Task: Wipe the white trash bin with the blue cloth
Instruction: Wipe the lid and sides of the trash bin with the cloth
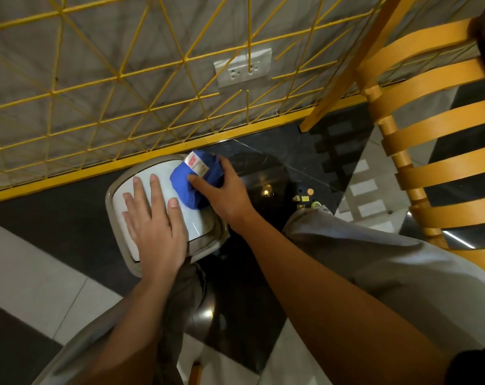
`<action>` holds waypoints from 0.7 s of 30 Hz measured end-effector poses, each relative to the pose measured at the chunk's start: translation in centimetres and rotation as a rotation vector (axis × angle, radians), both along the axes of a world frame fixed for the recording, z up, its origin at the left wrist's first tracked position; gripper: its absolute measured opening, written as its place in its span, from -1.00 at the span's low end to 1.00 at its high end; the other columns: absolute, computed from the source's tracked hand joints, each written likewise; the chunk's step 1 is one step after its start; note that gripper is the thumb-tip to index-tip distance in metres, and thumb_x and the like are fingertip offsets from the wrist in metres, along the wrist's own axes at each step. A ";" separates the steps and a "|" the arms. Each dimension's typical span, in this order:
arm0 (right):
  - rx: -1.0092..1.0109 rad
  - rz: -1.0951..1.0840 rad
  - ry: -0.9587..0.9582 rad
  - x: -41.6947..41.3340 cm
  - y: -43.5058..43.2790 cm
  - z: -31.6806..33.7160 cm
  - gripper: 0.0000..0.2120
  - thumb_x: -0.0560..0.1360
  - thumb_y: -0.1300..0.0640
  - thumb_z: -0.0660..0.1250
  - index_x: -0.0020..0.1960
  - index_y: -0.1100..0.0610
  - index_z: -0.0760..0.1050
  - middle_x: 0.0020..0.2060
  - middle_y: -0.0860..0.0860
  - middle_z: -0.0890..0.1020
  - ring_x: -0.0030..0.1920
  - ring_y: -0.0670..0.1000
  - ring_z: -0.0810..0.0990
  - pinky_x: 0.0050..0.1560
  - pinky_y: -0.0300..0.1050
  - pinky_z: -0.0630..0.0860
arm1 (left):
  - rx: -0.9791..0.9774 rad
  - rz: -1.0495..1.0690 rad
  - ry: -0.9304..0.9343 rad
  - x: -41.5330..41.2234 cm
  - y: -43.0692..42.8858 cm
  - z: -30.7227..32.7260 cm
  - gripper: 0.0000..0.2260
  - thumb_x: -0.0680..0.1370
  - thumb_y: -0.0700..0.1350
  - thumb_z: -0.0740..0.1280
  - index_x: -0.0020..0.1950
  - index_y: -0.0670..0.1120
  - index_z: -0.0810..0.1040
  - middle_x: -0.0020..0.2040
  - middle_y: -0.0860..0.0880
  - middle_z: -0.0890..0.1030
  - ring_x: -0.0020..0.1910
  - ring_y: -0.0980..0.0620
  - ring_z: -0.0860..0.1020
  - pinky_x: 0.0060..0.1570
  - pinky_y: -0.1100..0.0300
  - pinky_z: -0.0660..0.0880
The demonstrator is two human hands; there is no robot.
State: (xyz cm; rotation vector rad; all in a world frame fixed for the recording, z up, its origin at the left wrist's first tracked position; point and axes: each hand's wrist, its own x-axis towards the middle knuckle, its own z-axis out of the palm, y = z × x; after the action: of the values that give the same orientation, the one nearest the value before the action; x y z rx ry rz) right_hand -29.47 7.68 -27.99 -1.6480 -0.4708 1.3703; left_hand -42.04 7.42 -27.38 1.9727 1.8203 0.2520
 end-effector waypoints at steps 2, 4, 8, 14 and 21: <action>-0.008 -0.015 -0.075 0.4 1.1 -0.1 -0.44 0.46 0.08 0.40 0.39 0.15 0.29 0.31 0.10 0.49 0.30 0.05 0.46 0.26 -0.13 0.41 | 0.010 0.000 -0.010 0.0 0.1 -0.2 -0.51 0.58 0.05 -0.08 0.52 0.01 0.03 0.56 -0.06 -0.03 0.53 -0.11 -0.13 0.46 -0.03 -0.15; -0.028 -0.015 -0.147 0.8 2.1 -0.3 -0.49 0.47 0.11 0.39 0.37 0.17 0.33 0.28 0.12 0.52 0.28 0.08 0.49 0.21 -0.14 0.41 | 0.015 -0.003 -0.015 -0.1 0.1 -0.3 -0.51 0.59 0.05 -0.07 0.52 0.01 0.03 0.56 -0.06 -0.02 0.53 -0.12 -0.12 0.46 -0.03 -0.15; -0.062 -0.009 -0.191 1.0 2.3 -0.8 -0.53 0.51 0.14 0.34 0.37 0.18 0.31 0.25 0.17 0.53 0.25 0.12 0.51 0.12 -0.16 0.42 | 0.034 0.000 -0.030 0.0 0.0 -0.5 -0.51 0.59 0.05 -0.07 0.52 -0.01 0.05 0.55 -0.07 -0.01 0.53 -0.13 -0.11 0.46 -0.07 -0.14; -0.049 0.055 -0.118 0.2 -2.3 -0.6 -0.49 0.51 0.12 0.34 0.40 0.16 0.29 0.28 0.14 0.51 0.28 0.09 0.48 0.27 -0.04 0.46 | 0.072 0.026 0.004 0.0 0.1 -1.0 -0.52 0.60 0.04 -0.06 0.51 -0.03 0.07 0.55 -0.10 0.03 0.52 -0.17 -0.05 0.46 -0.11 -0.07; -0.020 0.143 -0.088 0.4 2.4 0.0 -0.53 0.54 0.19 0.26 0.41 0.17 0.21 0.26 0.21 0.50 0.26 0.18 0.48 0.23 -0.01 0.41 | 0.073 0.014 -0.006 -0.1 0.1 -1.0 -0.46 0.55 0.12 -0.13 0.51 -0.02 0.08 0.55 -0.09 0.03 0.52 -0.15 -0.06 0.46 -0.08 -0.08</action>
State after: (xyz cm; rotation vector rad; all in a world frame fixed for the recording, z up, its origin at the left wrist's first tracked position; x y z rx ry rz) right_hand -29.07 10.10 -27.94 -1.7237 -0.6379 1.4140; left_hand -42.11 7.56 -28.42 2.0066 1.8464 0.3323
